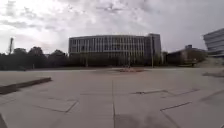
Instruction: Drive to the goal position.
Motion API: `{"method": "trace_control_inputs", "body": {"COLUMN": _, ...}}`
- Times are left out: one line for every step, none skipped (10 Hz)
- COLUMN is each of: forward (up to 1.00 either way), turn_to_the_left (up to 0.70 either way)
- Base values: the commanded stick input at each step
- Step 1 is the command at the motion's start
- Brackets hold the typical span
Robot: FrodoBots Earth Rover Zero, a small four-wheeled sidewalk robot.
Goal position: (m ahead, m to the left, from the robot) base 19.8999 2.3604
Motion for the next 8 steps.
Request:
{"method": "trace_control_inputs", "body": {"forward": 0.70, "turn_to_the_left": -0.01}}
{"method": "trace_control_inputs", "body": {"forward": 0.70, "turn_to_the_left": -0.01}}
{"method": "trace_control_inputs", "body": {"forward": 0.70, "turn_to_the_left": -0.01}}
{"method": "trace_control_inputs", "body": {"forward": 0.70, "turn_to_the_left": -0.01}}
{"method": "trace_control_inputs", "body": {"forward": 0.70, "turn_to_the_left": -0.01}}
{"method": "trace_control_inputs", "body": {"forward": 0.70, "turn_to_the_left": -0.01}}
{"method": "trace_control_inputs", "body": {"forward": 0.70, "turn_to_the_left": -0.01}}
{"method": "trace_control_inputs", "body": {"forward": 0.70, "turn_to_the_left": -0.01}}
